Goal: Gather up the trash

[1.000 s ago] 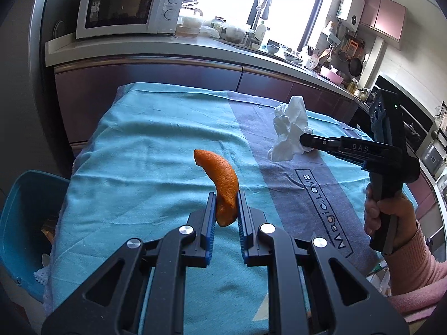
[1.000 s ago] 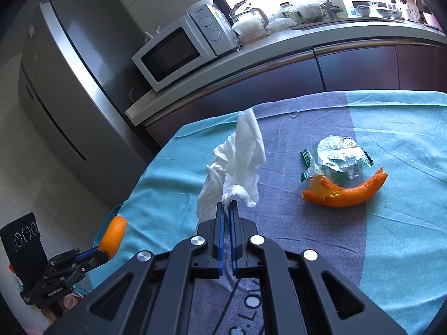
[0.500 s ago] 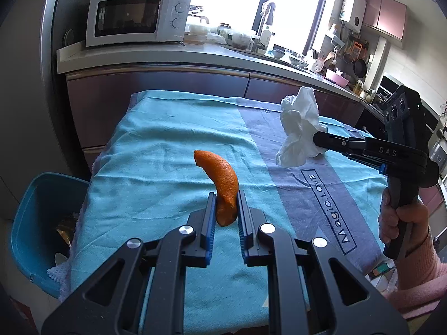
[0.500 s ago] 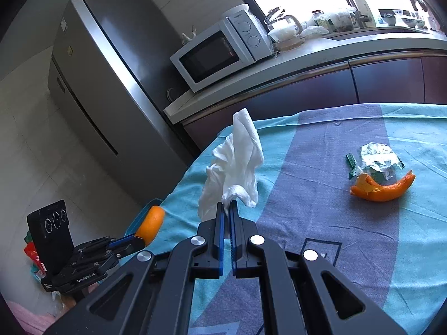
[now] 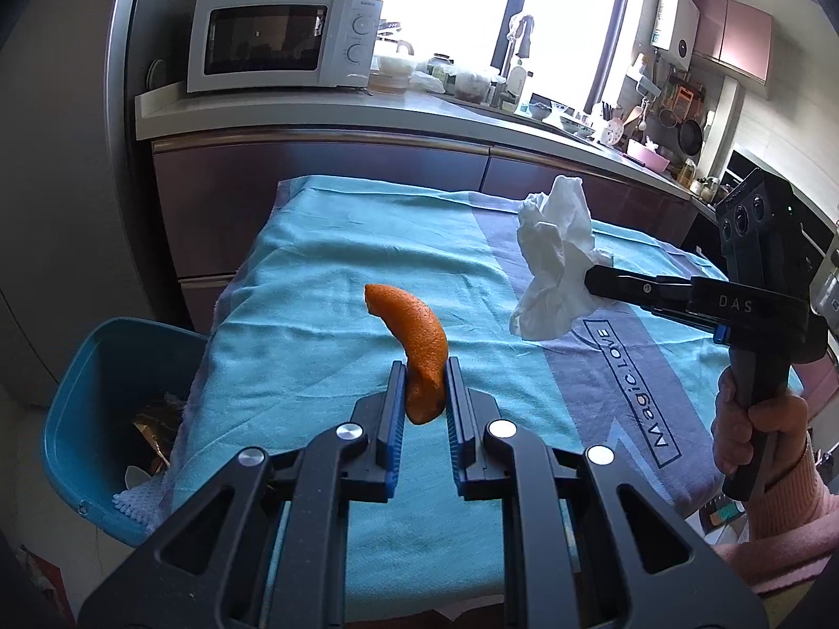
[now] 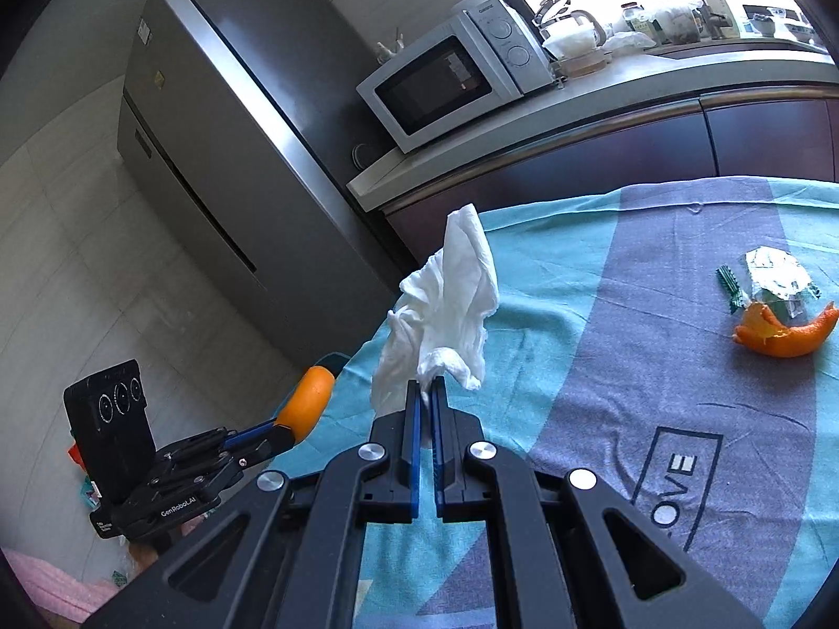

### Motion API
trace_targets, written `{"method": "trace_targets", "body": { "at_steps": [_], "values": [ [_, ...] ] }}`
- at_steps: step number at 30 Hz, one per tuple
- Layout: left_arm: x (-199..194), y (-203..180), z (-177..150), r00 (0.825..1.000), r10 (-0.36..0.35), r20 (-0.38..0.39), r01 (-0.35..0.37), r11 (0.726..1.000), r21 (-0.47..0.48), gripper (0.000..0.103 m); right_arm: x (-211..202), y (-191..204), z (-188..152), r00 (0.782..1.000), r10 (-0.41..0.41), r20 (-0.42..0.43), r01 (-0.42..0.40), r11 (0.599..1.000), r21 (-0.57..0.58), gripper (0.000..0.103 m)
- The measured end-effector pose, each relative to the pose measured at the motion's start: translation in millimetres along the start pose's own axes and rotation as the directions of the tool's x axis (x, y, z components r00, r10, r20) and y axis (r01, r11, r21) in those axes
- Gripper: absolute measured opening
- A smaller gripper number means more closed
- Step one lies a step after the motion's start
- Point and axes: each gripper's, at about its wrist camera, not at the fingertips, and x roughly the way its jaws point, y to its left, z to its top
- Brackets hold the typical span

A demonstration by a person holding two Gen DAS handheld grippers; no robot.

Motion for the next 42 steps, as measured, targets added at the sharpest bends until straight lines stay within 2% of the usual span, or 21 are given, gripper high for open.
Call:
{"method": "trace_targets", "body": {
  "at_steps": [42],
  "values": [
    [-49, 36, -7, 0.993, 0.105, 0.055, -0.101, 0.993, -0.06, 0.015, 55, 59, -5, 0.988, 0.111, -0.105, -0.121, 0.989, -0.087, 0.003]
  ]
}}
